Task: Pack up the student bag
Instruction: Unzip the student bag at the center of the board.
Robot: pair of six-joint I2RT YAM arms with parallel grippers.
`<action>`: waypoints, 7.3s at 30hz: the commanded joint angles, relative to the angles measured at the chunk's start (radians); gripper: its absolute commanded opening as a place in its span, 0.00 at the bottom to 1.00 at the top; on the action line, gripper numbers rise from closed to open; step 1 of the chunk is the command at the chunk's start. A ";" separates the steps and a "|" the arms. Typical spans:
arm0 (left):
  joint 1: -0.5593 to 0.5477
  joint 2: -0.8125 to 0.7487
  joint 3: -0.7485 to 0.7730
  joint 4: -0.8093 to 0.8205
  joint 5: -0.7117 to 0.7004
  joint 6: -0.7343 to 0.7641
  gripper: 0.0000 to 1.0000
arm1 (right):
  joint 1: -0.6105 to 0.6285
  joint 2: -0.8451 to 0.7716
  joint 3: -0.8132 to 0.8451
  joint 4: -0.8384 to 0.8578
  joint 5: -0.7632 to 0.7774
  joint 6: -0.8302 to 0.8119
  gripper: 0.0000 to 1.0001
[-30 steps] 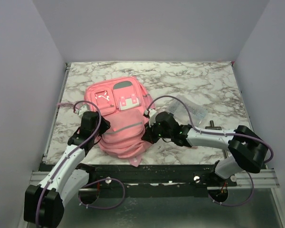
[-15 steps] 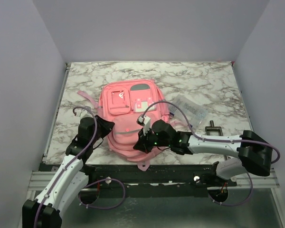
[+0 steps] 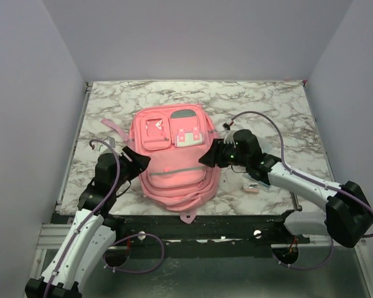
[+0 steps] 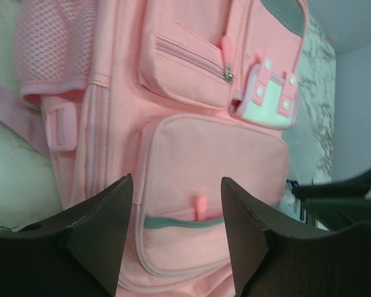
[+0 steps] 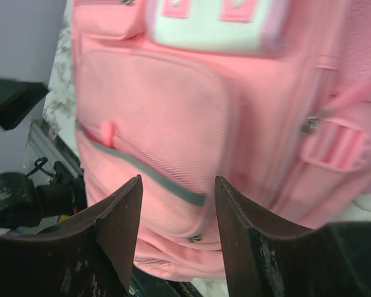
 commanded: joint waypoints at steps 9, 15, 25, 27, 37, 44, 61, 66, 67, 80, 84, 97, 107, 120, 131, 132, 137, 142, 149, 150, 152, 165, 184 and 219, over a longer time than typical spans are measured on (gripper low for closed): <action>-0.102 0.067 0.076 0.084 0.446 0.083 0.67 | -0.188 0.142 -0.043 0.114 -0.365 0.117 0.55; -0.363 0.120 0.102 0.107 0.291 0.101 0.73 | -0.188 0.255 -0.025 0.282 -0.448 0.211 0.38; -0.613 0.291 0.147 0.129 -0.034 0.157 0.75 | -0.187 0.320 0.042 0.492 -0.496 0.520 0.00; -0.655 0.338 0.181 0.128 -0.115 0.171 0.72 | -0.186 0.332 0.038 0.540 -0.490 0.602 0.00; -0.720 0.562 0.349 0.030 -0.375 0.226 0.56 | -0.179 0.314 0.030 0.503 -0.399 0.691 0.00; -0.730 0.636 0.401 -0.003 -0.429 0.251 0.47 | -0.171 0.300 0.031 0.471 -0.360 0.695 0.01; -0.746 0.769 0.465 -0.069 -0.478 0.233 0.40 | -0.167 0.285 0.011 0.467 -0.343 0.698 0.00; -0.746 0.803 0.483 -0.075 -0.469 0.234 0.31 | -0.166 0.286 0.016 0.468 -0.346 0.701 0.00; -0.746 0.804 0.485 -0.074 -0.460 0.233 0.31 | -0.166 0.286 0.019 0.468 -0.349 0.702 0.00; -0.746 0.809 0.469 -0.181 -0.623 0.161 0.00 | -0.201 0.293 0.023 0.475 -0.372 0.608 0.00; -0.741 0.743 0.383 -0.299 -0.730 0.046 0.00 | -0.251 0.327 0.082 0.446 -0.467 0.522 0.00; -0.528 0.366 0.224 -0.329 -0.521 -0.031 0.00 | -0.310 0.480 0.317 0.145 -0.659 0.195 0.00; -0.554 0.269 0.183 -0.175 -0.282 0.026 0.00 | -0.255 0.746 0.683 -0.102 -0.703 0.040 0.00; -0.600 0.458 0.224 0.086 -0.139 0.012 0.00 | -0.246 0.508 0.506 -0.222 -0.291 -0.023 0.70; -0.592 0.447 0.221 0.081 -0.112 0.059 0.00 | -0.147 0.374 0.134 0.360 -0.384 0.536 0.69; -0.592 0.443 0.222 0.082 -0.108 0.067 0.00 | -0.135 0.389 0.127 0.392 -0.375 0.576 0.69; -0.592 0.438 0.225 0.065 -0.107 0.088 0.00 | -0.113 0.477 0.124 0.526 -0.337 0.703 0.61; -0.592 0.432 0.213 0.007 -0.137 0.069 0.00 | -0.120 0.499 0.149 0.518 -0.285 0.710 0.39; -0.585 0.418 0.254 -0.294 -0.333 -0.098 0.00 | -0.219 0.531 0.175 0.559 -0.433 0.676 0.00; -0.574 0.415 0.260 -0.336 -0.354 -0.130 0.00 | -0.237 0.536 0.187 0.556 -0.472 0.665 0.00; -0.537 0.406 0.251 -0.386 -0.358 -0.157 0.00 | -0.265 0.543 0.195 0.569 -0.531 0.655 0.00; -0.282 0.341 0.209 -0.452 -0.327 -0.163 0.00 | -0.289 0.560 0.220 0.603 -0.677 0.620 0.00; -0.212 -0.043 0.168 -0.219 -0.183 0.068 0.84 | -0.311 0.344 0.312 -0.090 -0.352 0.050 0.50; -0.275 0.390 0.530 -0.247 0.214 0.438 0.96 | -0.312 -0.292 -0.179 -0.897 0.430 0.887 1.00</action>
